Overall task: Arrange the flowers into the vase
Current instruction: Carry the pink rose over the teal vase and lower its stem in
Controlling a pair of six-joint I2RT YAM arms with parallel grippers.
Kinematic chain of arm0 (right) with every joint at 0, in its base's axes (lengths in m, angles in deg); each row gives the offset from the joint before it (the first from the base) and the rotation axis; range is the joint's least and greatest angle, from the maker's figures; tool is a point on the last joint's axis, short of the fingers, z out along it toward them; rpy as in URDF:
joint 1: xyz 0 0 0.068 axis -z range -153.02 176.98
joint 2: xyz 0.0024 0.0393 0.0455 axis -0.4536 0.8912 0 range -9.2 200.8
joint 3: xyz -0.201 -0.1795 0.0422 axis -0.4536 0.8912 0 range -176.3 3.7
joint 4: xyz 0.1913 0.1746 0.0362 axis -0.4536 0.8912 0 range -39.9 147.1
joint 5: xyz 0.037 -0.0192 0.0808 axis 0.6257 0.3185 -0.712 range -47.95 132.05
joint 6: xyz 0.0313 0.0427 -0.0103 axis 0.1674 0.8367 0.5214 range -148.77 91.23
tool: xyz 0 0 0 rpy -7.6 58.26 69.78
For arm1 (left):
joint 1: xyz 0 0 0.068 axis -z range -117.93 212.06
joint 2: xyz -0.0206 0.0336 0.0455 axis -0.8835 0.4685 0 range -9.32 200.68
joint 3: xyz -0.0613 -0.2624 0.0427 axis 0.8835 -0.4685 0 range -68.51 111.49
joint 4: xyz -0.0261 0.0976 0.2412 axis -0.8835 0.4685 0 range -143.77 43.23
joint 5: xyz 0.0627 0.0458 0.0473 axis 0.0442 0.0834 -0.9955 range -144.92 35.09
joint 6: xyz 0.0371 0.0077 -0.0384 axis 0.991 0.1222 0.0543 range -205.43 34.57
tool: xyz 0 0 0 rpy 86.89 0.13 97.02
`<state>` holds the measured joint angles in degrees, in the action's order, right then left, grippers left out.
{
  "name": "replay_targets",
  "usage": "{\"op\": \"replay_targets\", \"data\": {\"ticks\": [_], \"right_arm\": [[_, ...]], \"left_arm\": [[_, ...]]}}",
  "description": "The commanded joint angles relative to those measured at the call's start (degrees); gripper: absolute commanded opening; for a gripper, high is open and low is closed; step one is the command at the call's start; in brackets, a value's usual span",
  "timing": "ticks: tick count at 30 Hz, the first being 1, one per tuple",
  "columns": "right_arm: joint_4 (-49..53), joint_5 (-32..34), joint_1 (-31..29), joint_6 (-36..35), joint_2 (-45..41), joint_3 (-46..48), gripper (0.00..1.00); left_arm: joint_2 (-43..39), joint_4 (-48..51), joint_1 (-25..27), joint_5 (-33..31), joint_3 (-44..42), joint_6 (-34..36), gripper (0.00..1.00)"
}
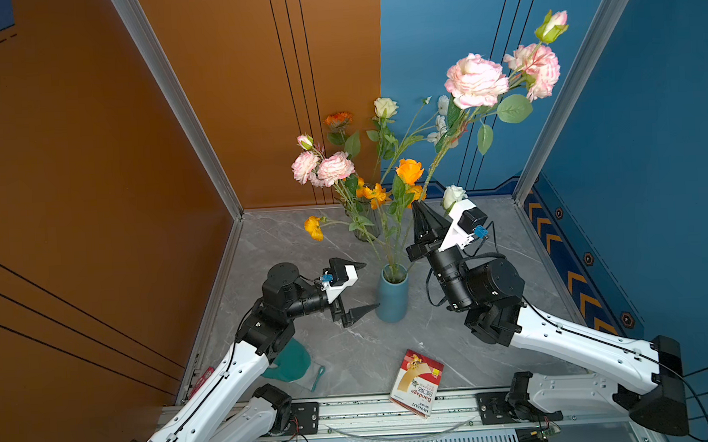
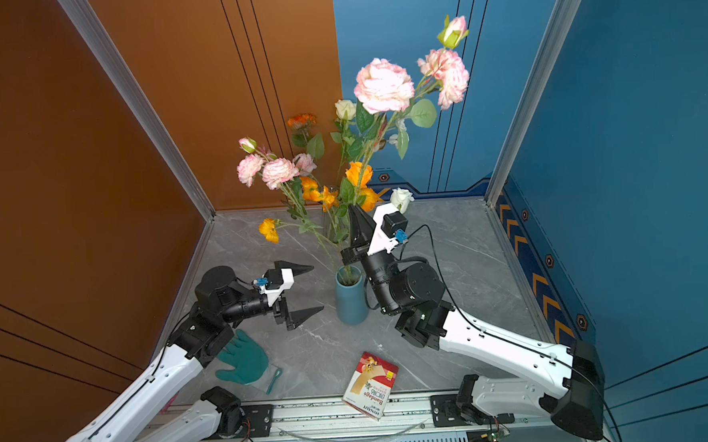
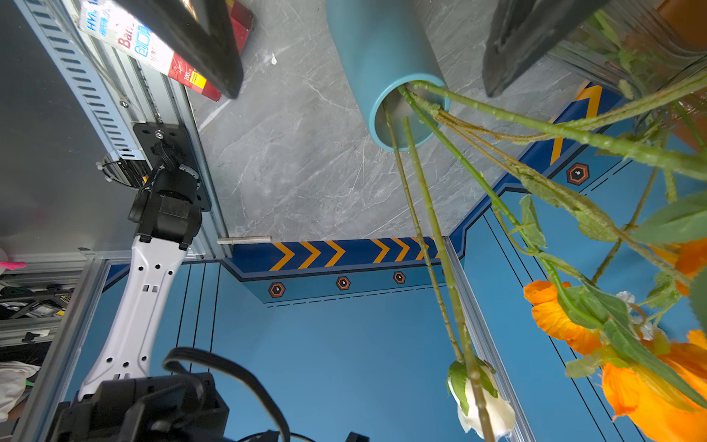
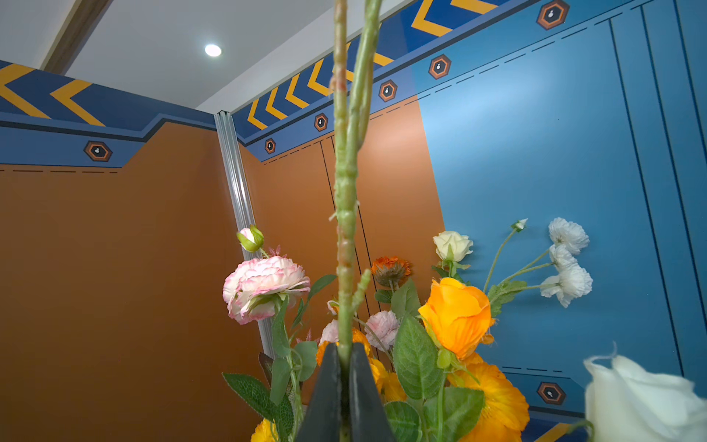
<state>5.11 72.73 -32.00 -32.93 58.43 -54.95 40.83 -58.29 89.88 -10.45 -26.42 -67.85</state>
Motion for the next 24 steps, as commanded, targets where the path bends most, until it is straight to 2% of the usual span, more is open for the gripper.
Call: {"op": "replay_targets", "data": {"ticks": [1, 7, 10, 13, 18, 24], "right_arm": [[-7.2, -0.3, 0.1, -4.0, 0.1, 0.4, 0.00], [-7.0, -2.0, 0.5, -4.8, 0.8, 3.8, 0.00], [-4.6, -0.6, 1.0, -2.1, 0.8, 4.9, 0.00], [-3.7, -3.4, 1.2, -1.2, 0.8, 6.8, 0.00], [-11.4, -8.6, 1.0, -2.5, 1.9, 12.7, 0.00], [-14.7, -8.8, 0.3, -4.1, 2.9, 17.6, 0.00]], "left_arm": [[0.1, -0.2, 0.5, 1.5, 1.4, -0.6, 0.98], [0.3, -0.2, 0.6, 1.6, 1.4, -0.7, 0.98], [0.5, -0.2, 0.5, 1.5, 1.3, -0.6, 0.98], [0.6, -0.2, 0.5, 1.5, 1.3, -0.7, 0.98], [0.5, -0.2, 0.5, 1.5, 1.3, -0.6, 0.98], [0.5, -0.2, 0.4, 1.5, 1.3, -0.7, 0.98]]}}
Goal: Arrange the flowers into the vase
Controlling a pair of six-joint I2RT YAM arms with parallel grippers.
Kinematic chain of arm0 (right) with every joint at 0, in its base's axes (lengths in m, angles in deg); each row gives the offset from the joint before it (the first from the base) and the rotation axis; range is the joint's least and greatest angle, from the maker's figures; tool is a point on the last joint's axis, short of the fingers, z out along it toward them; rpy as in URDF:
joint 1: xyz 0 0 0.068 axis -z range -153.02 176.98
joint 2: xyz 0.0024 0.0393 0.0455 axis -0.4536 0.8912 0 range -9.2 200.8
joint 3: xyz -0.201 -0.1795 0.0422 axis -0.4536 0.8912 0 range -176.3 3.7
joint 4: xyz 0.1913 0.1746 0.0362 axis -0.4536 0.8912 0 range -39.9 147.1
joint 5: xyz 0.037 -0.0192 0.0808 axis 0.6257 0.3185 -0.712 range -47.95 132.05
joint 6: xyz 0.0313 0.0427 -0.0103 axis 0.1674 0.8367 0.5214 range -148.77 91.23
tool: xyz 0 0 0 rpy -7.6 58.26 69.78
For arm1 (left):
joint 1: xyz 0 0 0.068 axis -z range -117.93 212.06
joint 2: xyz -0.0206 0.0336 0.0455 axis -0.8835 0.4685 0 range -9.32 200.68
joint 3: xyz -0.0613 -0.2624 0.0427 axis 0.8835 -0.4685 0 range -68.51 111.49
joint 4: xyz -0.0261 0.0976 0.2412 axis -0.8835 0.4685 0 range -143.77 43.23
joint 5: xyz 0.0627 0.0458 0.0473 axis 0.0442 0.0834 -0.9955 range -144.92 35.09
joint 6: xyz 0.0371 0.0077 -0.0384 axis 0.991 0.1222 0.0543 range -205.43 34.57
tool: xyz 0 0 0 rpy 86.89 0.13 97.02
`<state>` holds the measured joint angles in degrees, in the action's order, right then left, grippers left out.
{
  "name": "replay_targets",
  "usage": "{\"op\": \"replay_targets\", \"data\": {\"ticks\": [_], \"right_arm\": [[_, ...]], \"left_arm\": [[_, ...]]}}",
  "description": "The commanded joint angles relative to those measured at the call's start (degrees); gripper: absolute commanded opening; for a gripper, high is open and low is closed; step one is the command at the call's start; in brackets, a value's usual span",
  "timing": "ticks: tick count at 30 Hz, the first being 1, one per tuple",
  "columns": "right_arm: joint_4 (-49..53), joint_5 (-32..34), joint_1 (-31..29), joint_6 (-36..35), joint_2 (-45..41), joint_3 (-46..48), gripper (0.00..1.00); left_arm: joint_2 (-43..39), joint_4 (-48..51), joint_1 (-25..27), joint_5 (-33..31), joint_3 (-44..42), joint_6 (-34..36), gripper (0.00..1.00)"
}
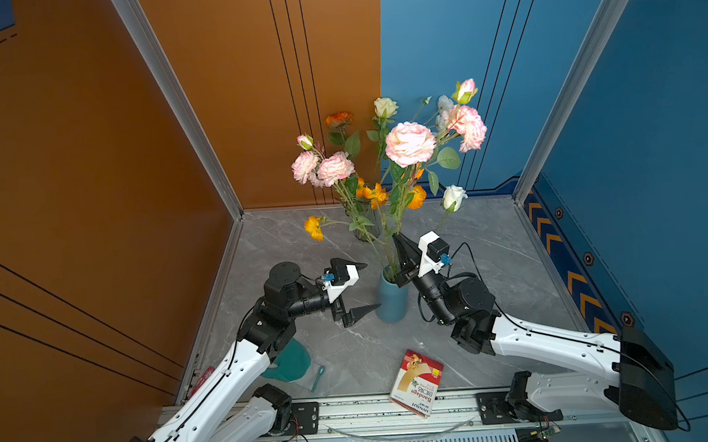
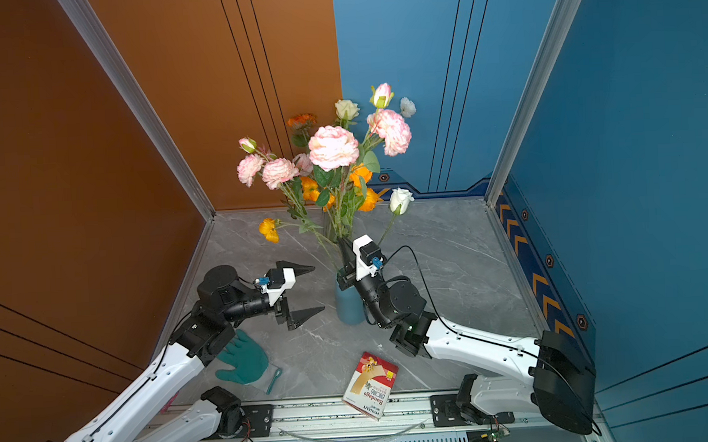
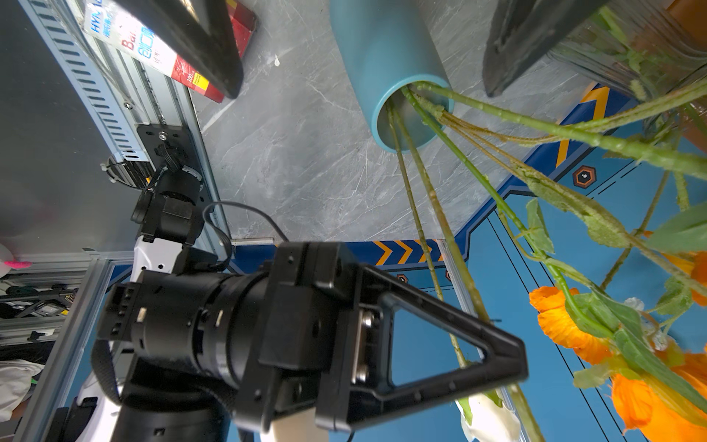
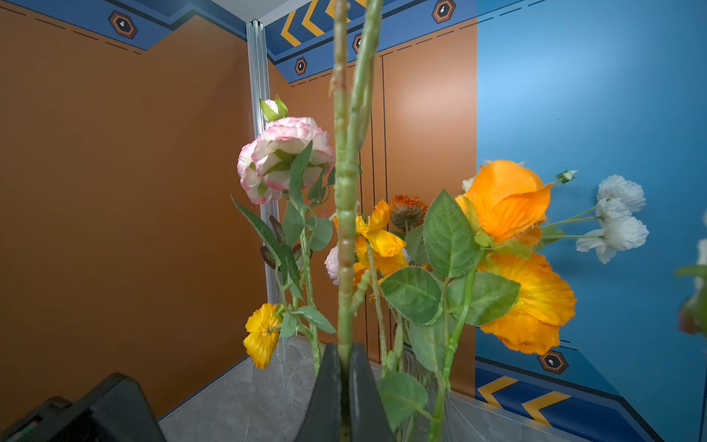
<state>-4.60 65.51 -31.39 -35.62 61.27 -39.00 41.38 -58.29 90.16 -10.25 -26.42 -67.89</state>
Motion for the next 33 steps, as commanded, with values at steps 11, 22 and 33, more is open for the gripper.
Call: {"op": "replay_targets", "data": {"ticks": [11, 22, 33], "right_arm": [[-19.9, 1.7, -0.2, -1.5, 7.9, 9.4, 0.04], [-20.8, 4.7, -0.2, 0.1, 8.9, 12.4, 0.13], [-13.7, 4.6, -0.7, 2.5, 5.6, 13.9, 0.34]], "left_arm": [[0.4, -0.2, 0.3, 1.2, 1.3, -0.6, 0.98], [0.7, -0.2, 0.3, 1.2, 1.2, -0.5, 0.98], [0.7, -0.1, 0.3, 1.3, 1.3, -0.5, 0.98]]}}
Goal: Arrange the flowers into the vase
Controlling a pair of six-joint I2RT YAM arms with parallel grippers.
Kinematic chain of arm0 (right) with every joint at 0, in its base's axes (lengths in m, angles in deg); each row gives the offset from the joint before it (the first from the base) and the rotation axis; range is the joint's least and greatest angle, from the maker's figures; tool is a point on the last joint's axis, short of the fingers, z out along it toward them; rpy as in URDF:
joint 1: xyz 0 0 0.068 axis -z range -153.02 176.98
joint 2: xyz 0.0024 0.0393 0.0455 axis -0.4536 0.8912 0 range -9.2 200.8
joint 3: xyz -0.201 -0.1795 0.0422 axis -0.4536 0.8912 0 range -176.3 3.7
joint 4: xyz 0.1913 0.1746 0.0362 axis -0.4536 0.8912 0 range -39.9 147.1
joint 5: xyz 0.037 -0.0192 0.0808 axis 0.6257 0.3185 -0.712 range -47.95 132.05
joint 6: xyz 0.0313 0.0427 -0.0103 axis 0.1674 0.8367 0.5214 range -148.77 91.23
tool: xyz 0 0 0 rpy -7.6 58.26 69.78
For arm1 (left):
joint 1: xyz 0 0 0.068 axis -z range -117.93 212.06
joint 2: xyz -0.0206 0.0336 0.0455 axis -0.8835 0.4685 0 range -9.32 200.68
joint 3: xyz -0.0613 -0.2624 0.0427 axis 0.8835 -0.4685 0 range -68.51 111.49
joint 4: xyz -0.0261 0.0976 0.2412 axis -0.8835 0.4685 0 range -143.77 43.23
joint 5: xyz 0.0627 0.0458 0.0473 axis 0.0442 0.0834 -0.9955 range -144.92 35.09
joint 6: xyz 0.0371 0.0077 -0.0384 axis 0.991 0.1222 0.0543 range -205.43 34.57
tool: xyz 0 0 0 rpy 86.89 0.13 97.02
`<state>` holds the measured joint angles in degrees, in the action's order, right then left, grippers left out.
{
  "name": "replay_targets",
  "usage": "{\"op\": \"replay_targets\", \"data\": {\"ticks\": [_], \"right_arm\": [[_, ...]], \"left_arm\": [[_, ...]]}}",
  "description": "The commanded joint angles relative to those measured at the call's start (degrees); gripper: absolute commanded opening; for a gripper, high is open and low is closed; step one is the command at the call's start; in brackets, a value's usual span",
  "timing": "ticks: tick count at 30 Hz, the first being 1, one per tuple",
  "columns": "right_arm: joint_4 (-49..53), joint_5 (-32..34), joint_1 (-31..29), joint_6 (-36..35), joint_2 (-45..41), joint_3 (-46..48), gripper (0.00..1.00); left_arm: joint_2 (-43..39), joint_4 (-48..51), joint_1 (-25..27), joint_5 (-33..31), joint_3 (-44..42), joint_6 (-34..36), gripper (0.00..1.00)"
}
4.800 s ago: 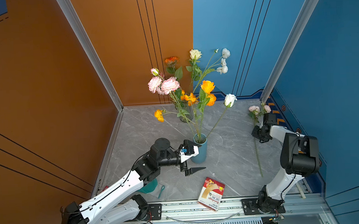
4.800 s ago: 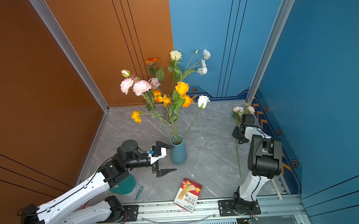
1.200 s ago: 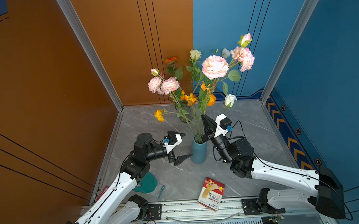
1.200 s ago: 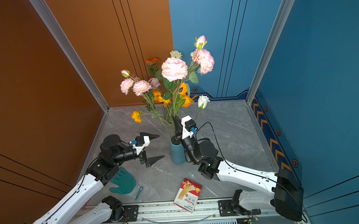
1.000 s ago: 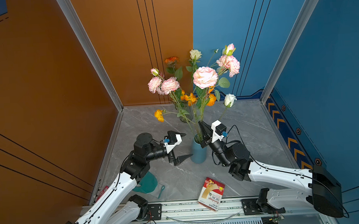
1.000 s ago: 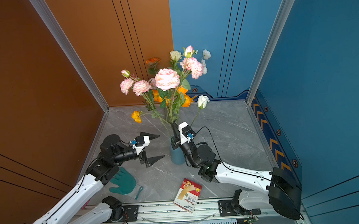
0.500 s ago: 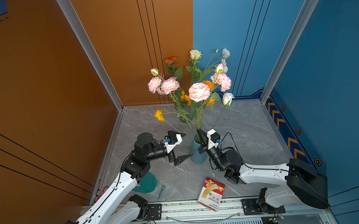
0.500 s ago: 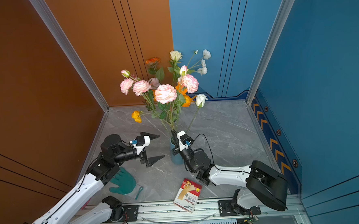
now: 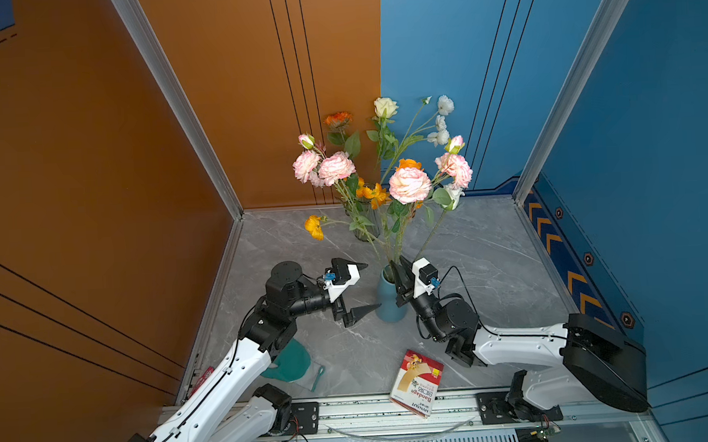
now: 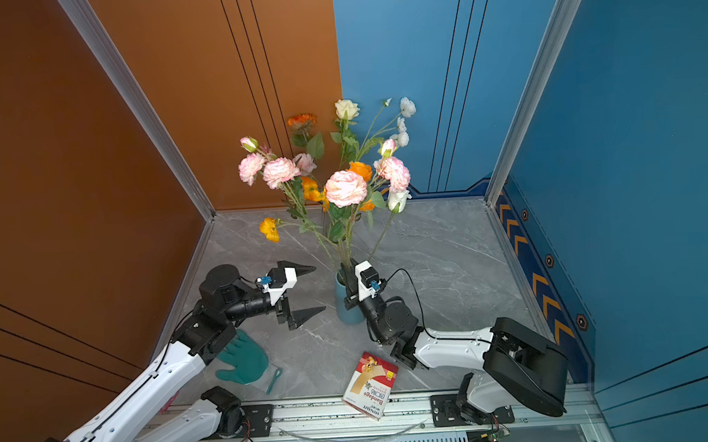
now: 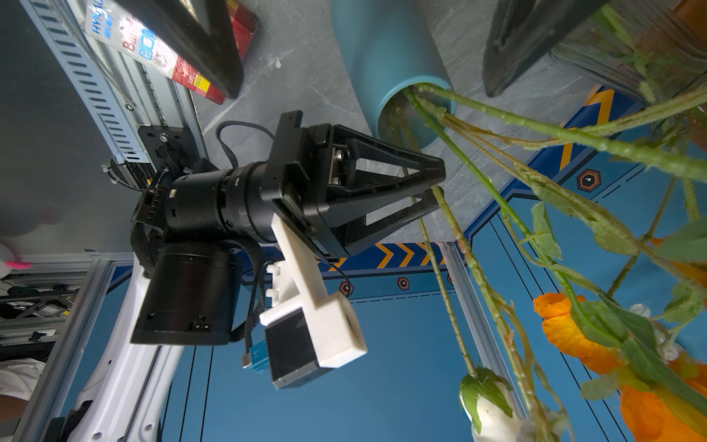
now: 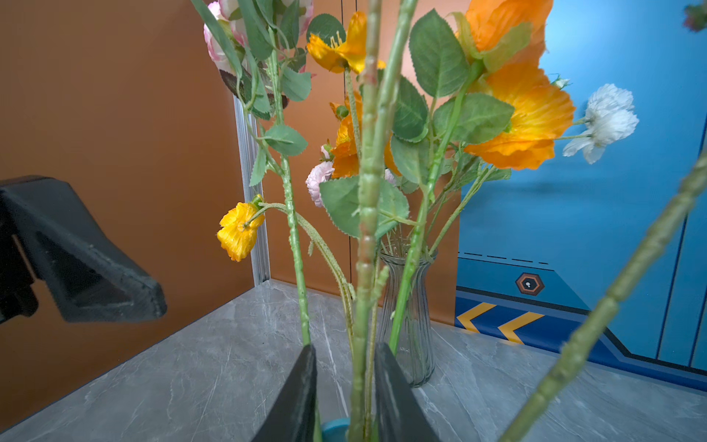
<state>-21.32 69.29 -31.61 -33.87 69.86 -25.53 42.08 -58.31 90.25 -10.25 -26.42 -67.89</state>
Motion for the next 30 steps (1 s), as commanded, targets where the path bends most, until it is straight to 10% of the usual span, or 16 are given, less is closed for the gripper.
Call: {"op": "replay_targets", "data": {"ticks": [1, 11, 20, 30], "right_arm": [[4.6, 0.8, -0.6, 1.0, -3.8, 0.4, 0.36], [24.0, -1.1, -1.5, 5.0, -14.4, 0.5, 0.56], [40.0, -0.7, -2.9, 8.0, -19.6, 1.2, 0.98], [36.3, -0.3, -1.6, 8.3, -12.5, 2.3, 1.00]], "left_arm": [[0.1, -0.2, 0.3, 1.3, 1.3, -0.5, 0.98], [0.3, -0.1, 0.4, 1.6, 1.3, -0.6, 0.98], [0.6, -0.1, 0.7, 1.7, 1.3, -0.6, 0.98], [1.7, -0.2, 1.0, 2.3, 1.5, -0.9, 0.98]]}}
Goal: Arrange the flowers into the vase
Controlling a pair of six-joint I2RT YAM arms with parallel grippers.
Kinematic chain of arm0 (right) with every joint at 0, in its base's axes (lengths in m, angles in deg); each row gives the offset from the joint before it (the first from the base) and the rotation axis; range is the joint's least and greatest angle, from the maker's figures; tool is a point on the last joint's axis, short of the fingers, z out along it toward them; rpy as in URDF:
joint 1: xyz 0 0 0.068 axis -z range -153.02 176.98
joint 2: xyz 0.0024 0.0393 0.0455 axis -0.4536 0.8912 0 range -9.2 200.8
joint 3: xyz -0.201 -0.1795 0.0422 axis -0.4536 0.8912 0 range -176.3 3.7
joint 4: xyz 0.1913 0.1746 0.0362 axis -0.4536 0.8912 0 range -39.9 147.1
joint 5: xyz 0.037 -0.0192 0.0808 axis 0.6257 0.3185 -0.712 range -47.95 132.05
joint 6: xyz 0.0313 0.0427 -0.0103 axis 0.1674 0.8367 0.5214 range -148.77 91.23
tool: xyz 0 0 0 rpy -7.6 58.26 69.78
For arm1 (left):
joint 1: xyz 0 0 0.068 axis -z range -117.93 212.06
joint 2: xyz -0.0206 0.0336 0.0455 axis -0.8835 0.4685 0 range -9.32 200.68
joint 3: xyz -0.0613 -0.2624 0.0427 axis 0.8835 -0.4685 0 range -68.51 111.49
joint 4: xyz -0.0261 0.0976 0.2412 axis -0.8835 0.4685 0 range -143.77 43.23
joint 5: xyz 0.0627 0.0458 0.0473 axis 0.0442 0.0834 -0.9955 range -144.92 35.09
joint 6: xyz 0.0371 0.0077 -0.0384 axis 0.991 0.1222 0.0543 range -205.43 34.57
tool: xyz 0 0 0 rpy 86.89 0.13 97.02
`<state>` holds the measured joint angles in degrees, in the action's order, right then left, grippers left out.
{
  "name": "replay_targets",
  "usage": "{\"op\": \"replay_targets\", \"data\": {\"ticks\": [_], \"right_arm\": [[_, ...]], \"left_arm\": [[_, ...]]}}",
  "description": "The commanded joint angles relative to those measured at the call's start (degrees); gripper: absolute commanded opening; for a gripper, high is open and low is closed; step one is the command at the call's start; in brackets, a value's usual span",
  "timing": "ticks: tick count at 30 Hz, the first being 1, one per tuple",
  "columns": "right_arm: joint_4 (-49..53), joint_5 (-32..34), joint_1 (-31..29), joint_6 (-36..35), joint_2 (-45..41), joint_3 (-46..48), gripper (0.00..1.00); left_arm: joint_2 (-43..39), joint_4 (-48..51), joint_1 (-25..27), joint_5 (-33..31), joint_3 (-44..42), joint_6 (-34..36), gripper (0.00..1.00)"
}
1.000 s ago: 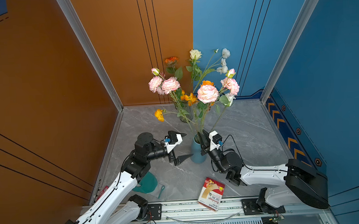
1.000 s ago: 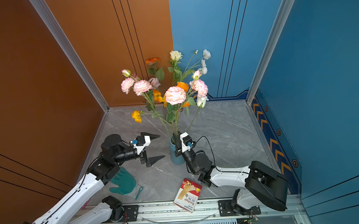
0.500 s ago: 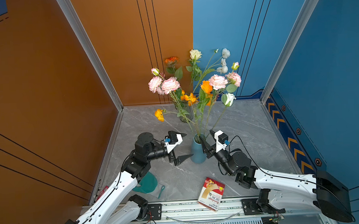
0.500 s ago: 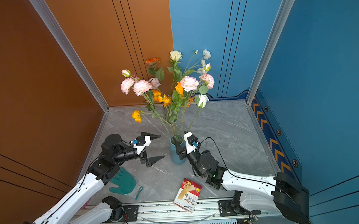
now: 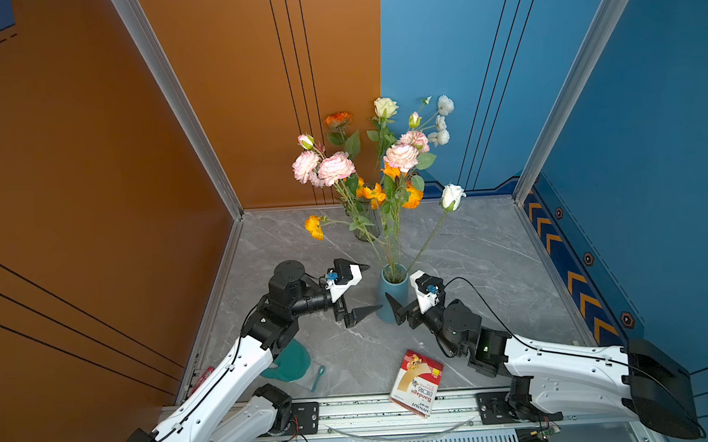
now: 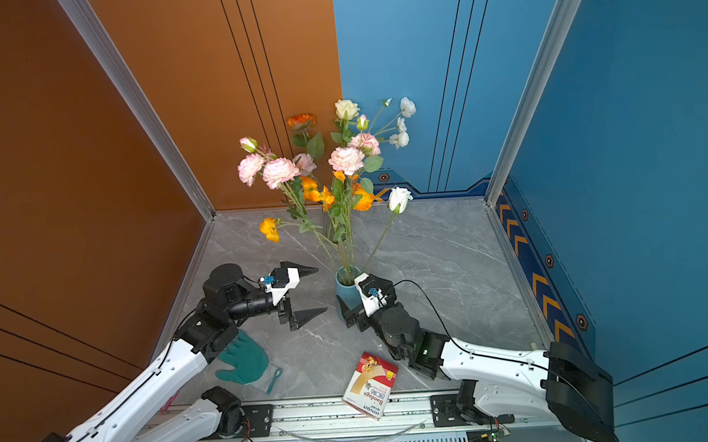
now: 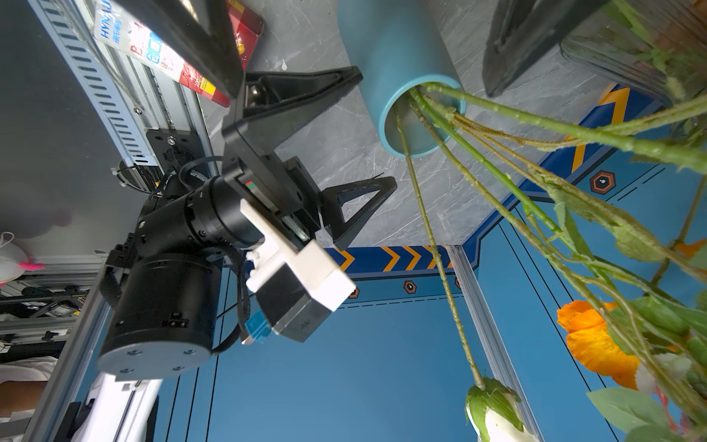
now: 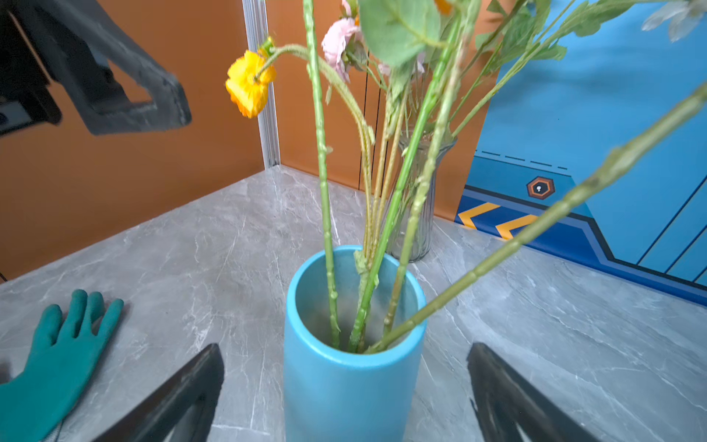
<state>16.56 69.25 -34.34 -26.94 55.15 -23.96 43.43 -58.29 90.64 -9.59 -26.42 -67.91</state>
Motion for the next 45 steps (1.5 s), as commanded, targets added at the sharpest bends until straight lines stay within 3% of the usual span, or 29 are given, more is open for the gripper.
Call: {"op": "replay_targets", "data": {"ticks": [1, 11, 29, 32, 35, 45], "right_arm": [[-2.3, -0.7, 1.6, 2.0, 3.1, 0.7, 1.00], [-11.8, -6.4, 6.3, 2.0, 10.3, -0.2, 1.00], [-15.6, -13.2, 8.0, 2.6, 17.8, -5.5, 0.98], [-16.0, -13.1, 8.1, 2.5, 18.7, -6.2, 0.90], [-16.8, -12.1, 8.2, 2.5, 18.4, -5.9, 0.66], [-19.0, -10.5, 8.4, -2.8, 12.4, -3.8, 0.53]], "left_arm": [[0.3, -0.2, 0.7, 1.6, 1.4, -0.8, 0.98], [1.3, -0.2, 1.2, 1.8, 1.4, -0.9, 0.98], [1.8, -0.2, 1.8, 0.0, 1.3, -0.9, 0.98], [1.6, -0.2, 1.9, 0.1, 1.4, -0.9, 0.98], [1.2, -0.2, 1.9, 0.2, 1.2, -0.7, 0.98], [1.1, -0.2, 2.0, 0.3, 1.3, -0.7, 0.98]]}}
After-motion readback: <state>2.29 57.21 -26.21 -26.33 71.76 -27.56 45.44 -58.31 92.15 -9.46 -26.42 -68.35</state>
